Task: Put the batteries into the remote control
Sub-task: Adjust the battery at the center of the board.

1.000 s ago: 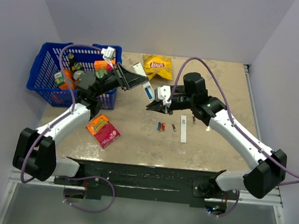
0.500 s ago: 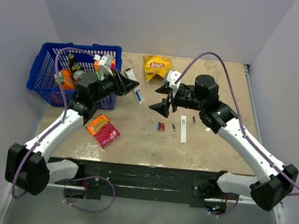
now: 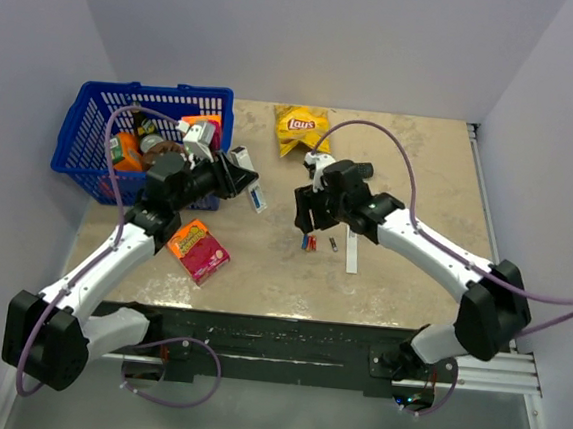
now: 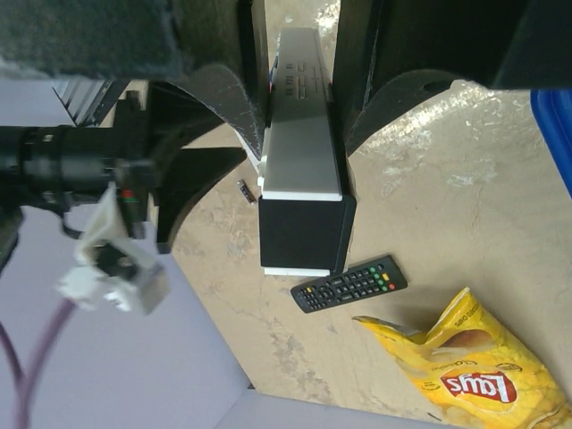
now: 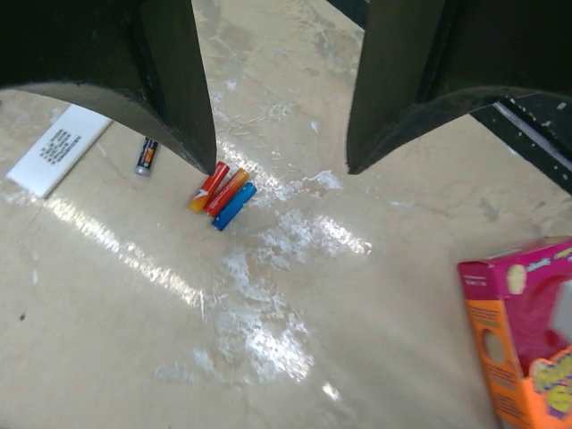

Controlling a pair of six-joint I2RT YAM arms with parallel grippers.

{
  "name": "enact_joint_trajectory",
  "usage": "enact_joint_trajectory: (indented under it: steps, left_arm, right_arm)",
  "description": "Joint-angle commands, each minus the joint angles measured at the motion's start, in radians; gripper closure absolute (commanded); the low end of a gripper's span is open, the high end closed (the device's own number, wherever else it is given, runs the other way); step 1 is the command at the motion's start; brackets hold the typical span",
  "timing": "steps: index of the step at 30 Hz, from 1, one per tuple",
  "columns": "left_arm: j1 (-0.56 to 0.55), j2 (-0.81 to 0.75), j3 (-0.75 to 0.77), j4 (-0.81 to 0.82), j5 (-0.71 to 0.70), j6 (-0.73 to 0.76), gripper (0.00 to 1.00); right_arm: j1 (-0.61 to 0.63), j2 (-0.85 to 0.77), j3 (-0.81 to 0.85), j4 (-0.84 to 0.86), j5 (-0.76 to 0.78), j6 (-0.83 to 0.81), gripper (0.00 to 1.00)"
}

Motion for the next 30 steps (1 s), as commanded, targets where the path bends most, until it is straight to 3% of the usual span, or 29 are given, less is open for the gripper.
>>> enact_joint_trajectory:
  steps: [1,5,15,30]
  left_arm:
    - [0.002,-0.049,-0.022,0.042,0.016,0.050,1.00]
    - [0.000,-0.075,-0.034,0.010,0.004,0.070,1.00]
    - [0.000,-0.118,-0.057,-0.030,-0.018,0.086,1.00]
    - [0.000,-0.106,-0.059,-0.026,-0.010,0.078,1.00]
  right_arm:
    - [0.040,0.105,0.098,-0.130,0.148,0.108,0.39]
    - [0.042,0.252,0.202,-0.227,0.159,0.085,0.46]
    - [0.054,0.389,0.257,-0.278,0.125,0.037,0.62]
    - [0.057,0.453,0.236,-0.246,0.096,0.037,0.69]
